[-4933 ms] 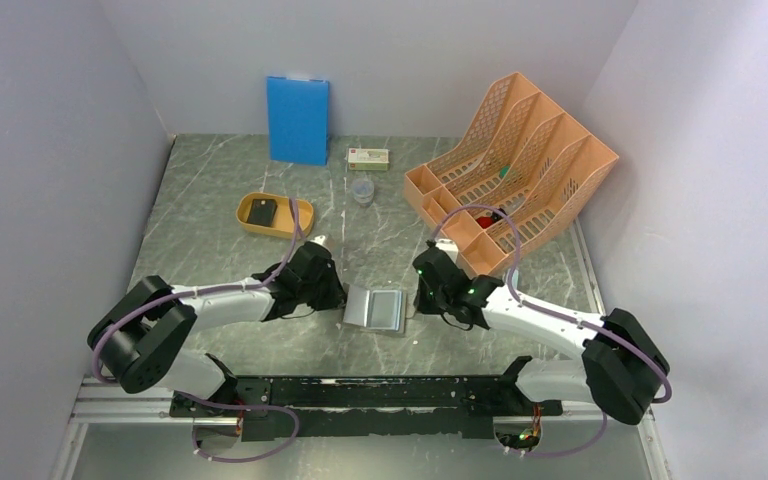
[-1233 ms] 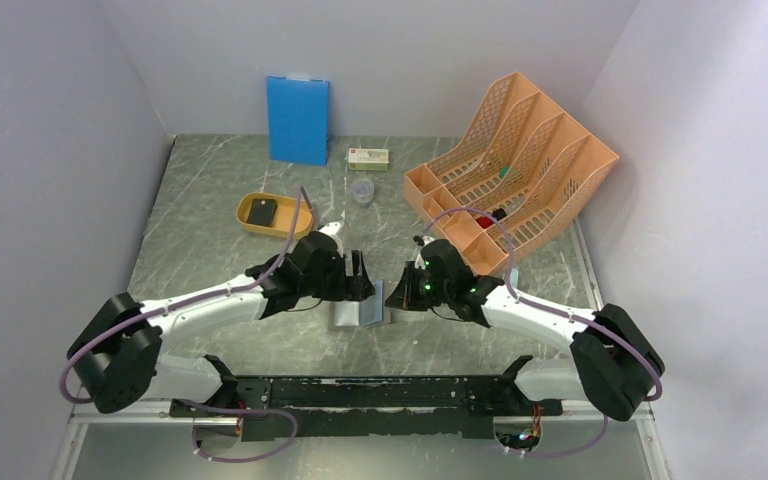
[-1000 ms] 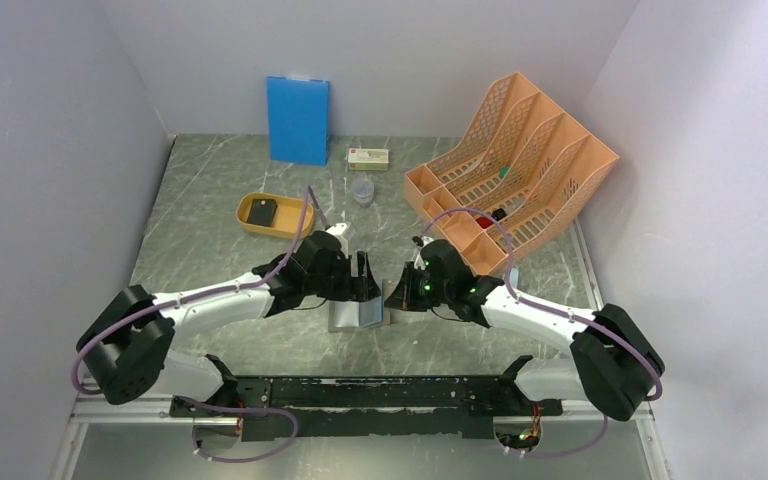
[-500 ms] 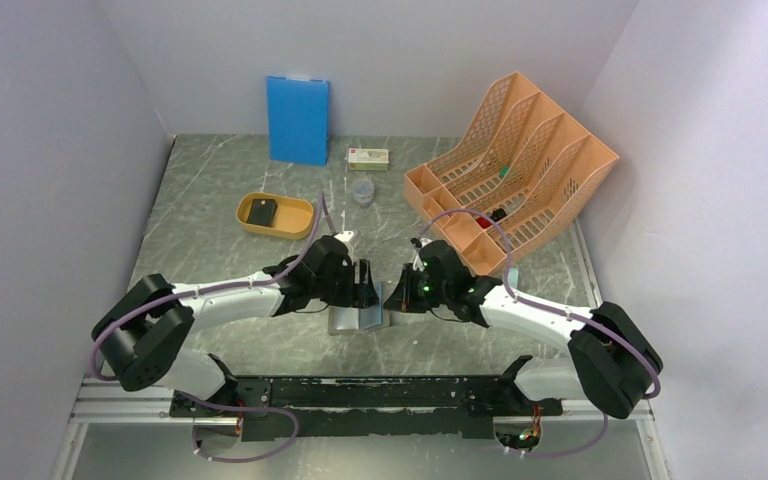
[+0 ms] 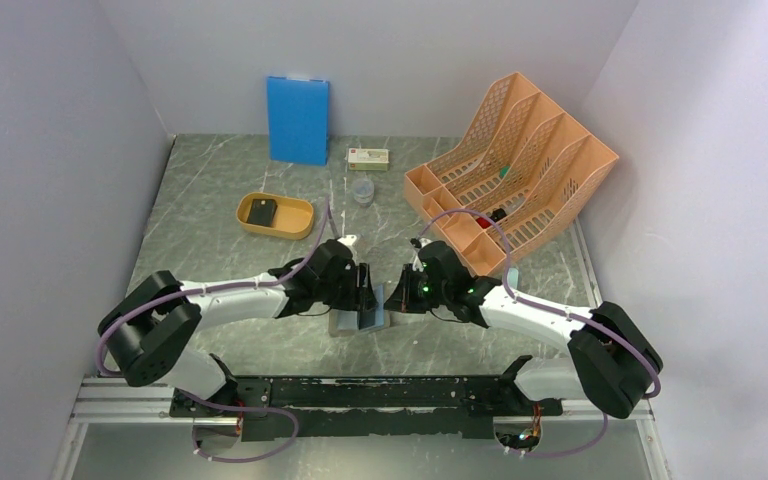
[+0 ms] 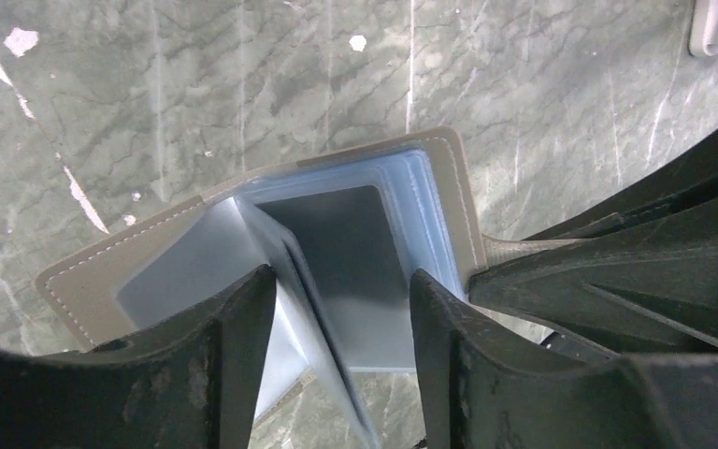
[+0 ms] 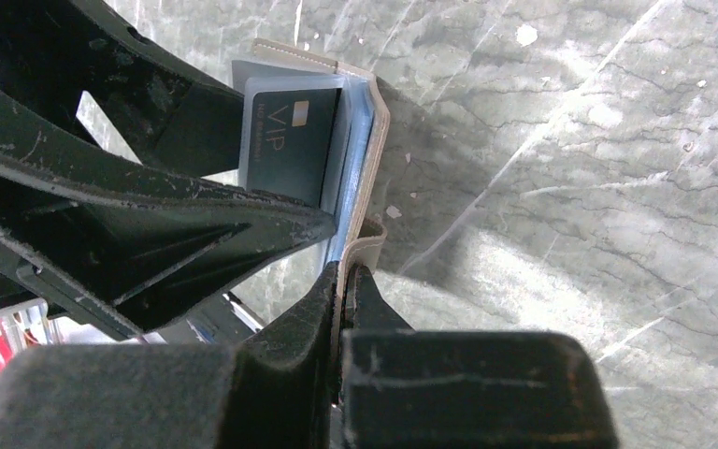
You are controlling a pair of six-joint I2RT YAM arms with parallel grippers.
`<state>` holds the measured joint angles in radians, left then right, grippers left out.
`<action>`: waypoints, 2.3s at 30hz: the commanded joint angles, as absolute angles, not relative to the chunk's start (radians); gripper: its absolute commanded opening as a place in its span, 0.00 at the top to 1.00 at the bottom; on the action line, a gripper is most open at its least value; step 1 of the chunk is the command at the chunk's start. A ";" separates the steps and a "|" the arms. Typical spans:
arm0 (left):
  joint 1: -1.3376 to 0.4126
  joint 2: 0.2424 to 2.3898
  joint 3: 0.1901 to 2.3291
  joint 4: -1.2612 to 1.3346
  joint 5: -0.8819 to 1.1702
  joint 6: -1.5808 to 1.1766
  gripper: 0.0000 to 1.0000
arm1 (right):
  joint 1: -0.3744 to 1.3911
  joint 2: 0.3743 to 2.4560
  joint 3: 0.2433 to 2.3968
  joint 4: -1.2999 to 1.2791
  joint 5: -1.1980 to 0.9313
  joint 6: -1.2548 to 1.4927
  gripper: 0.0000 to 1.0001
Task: Put the credit cards into the card holder
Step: Adjust the card slot at the card holder.
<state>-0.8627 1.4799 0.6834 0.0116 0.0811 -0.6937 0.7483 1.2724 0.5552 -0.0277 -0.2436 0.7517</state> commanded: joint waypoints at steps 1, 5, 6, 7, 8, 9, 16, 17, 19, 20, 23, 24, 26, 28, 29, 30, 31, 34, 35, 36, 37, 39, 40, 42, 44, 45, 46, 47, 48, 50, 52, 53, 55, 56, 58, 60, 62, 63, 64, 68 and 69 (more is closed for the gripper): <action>-0.871 1.467 0.660 -0.041 0.002 -0.697 0.44 | 0.756 1.250 0.560 0.013 -0.249 0.763 1.00; -0.871 1.447 0.660 -0.071 -0.045 -0.699 0.57 | 0.757 1.247 0.557 0.007 -0.240 0.763 1.00; -0.871 1.445 0.660 -0.080 -0.055 -0.701 0.61 | 0.756 1.247 0.556 0.006 -0.237 0.765 1.00; -0.871 1.444 0.660 -0.089 -0.066 -0.702 0.65 | 0.756 1.246 0.555 0.005 -0.233 0.765 1.00; -0.871 1.443 0.662 -0.097 -0.076 -0.702 0.68 | 0.758 1.246 0.554 0.005 -0.230 0.765 1.00; -0.871 1.441 0.663 -0.106 -0.084 -0.702 0.72 | 0.757 1.245 0.553 0.005 -0.227 0.765 1.00; -0.871 1.411 0.664 -0.179 -0.167 -0.716 0.95 | 0.757 1.236 0.548 -0.022 -0.215 0.765 1.00; -0.870 1.405 0.665 -0.188 -0.178 -0.715 0.95 | 0.757 1.235 0.548 -0.023 -0.213 0.764 1.00; -0.871 1.400 0.669 -0.206 -0.194 -0.712 0.95 | 0.756 1.236 0.549 -0.026 -0.210 0.762 1.00; -0.870 1.399 0.672 -0.214 -0.201 -0.710 0.95 | 0.756 1.236 0.550 -0.028 -0.208 0.760 1.00; -0.871 1.395 0.674 -0.230 -0.213 -0.707 0.95 | 0.758 1.237 0.548 -0.031 -0.201 0.759 1.00; -0.871 1.392 0.672 -0.236 -0.222 -0.707 0.95 | 0.757 1.238 0.547 -0.034 -0.197 0.760 1.00; -0.871 1.387 0.669 -0.246 -0.234 -0.710 0.95 | 0.757 1.239 0.544 -0.038 -0.193 0.759 1.00; -0.870 1.388 0.674 -0.275 -0.263 -0.718 0.95 | 0.757 1.242 0.544 -0.048 -0.185 0.759 1.00; -0.871 1.388 0.679 -0.295 -0.282 -0.726 0.95 | 0.757 1.242 0.545 -0.052 -0.182 0.758 1.00; -0.871 1.387 0.687 -0.321 -0.306 -0.737 0.95 | 0.757 1.242 0.545 -0.053 -0.180 0.757 1.00; -0.871 1.384 0.693 -0.345 -0.331 -0.749 0.95 | 0.757 1.241 0.546 -0.054 -0.178 0.755 1.00; -0.871 1.351 0.713 -0.414 -0.394 -0.776 0.85 | 0.757 1.241 0.550 -0.060 -0.176 0.749 1.00; -0.870 1.332 0.719 -0.419 -0.403 -0.777 0.76 | 0.756 1.241 0.553 -0.061 -0.176 0.746 1.00; -0.871 1.308 0.724 -0.419 -0.404 -0.774 0.66 | 0.757 1.241 0.554 -0.061 -0.178 0.744 1.00; -0.871 1.282 0.728 -0.413 -0.399 -0.769 0.56 | 0.757 1.241 0.556 -0.062 -0.178 0.741 1.00; -0.871 1.230 0.734 -0.380 -0.365 -0.746 0.43 | 0.757 1.240 0.559 -0.063 -0.177 0.738 1.00; -0.871 1.207 0.733 -0.346 -0.332 -0.729 0.40 | 0.756 1.240 0.561 -0.063 -0.177 0.737 1.00; -0.870 1.174 0.723 -0.259 -0.240 -0.686 0.35 | 0.756 1.238 0.562 -0.062 -0.178 0.734 1.00; -0.873 1.179 0.725 -0.194 -0.150 -0.663 0.30 | 0.757 1.239 0.563 -0.060 -0.178 0.734 1.00; -0.876 1.199 0.736 -0.182 -0.121 -0.650 0.27 | 0.757 1.239 0.565 -0.060 -0.179 0.734 1.00; -0.885 1.227 0.762 -0.186 -0.110 -0.641 0.23 | 0.756 1.241 0.567 -0.058 -0.180 0.735 1.00; -0.898 1.256 0.782 -0.200 -0.112 -0.631 0.21 | 0.757 1.241 0.569 -0.056 -0.181 0.736 1.00; -0.910 1.282 0.798 -0.208 -0.115 -0.619 0.21 | 0.758 1.242 0.570 -0.054 -0.181 0.737 1.00; -0.935 1.321 0.815 -0.213 -0.123 -0.606 0.20 | 0.758 1.245 0.572 -0.052 -0.185 0.737 1.00; -0.954 1.356 0.829 -0.217 -0.133 -0.600 0.20 | 0.757 1.247 0.573 -0.052 -0.187 0.738 1.00; -0.962 1.373 0.836 -0.221 -0.139 -0.599 0.20 | 0.757 1.248 0.574 -0.052 -0.188 0.738 1.00; -0.979 1.406 0.849 -0.224 -0.143 -0.594 0.20 | 0.756 1.249 0.573 -0.052 -0.188 0.738 1.00; -0.987 1.422 0.856 -0.227 -0.145 -0.592 0.20 | 0.756 1.249 0.573 -0.052 -0.190 0.738 1.00; -1.001 1.451 0.869 -0.232 -0.149 -0.585 0.20 | 0.757 1.249 0.575 -0.054 -0.189 0.738 1.00; -1.015 1.471 0.878 -0.233 -0.161 -0.582 0.19 | 0.758 1.249 0.576 -0.056 -0.189 0.737 1.00; -1.025 1.486 0.887 -0.234 -0.170 -0.579 0.19 | 0.757 1.250 0.576 -0.055 -0.188 0.738 1.00; -1.031 1.498 0.895 -0.238 -0.176 -0.579 0.19 | 0.757 1.251 0.576 -0.056 -0.188 0.738 1.00; -1.032 1.506 0.900 -0.244 -0.182 -0.578 0.19 | 0.758 1.249 0.577 -0.056 -0.189 0.738 1.00; -1.035 1.527 0.909 -0.266 -0.207 -0.586 0.20 | 0.758 1.248 0.580 -0.060 -0.190 0.736 1.00; -1.034 1.529 0.907 -0.268 -0.214 -0.589 0.20 | 0.757 1.247 0.580 -0.060 -0.190 0.735 1.00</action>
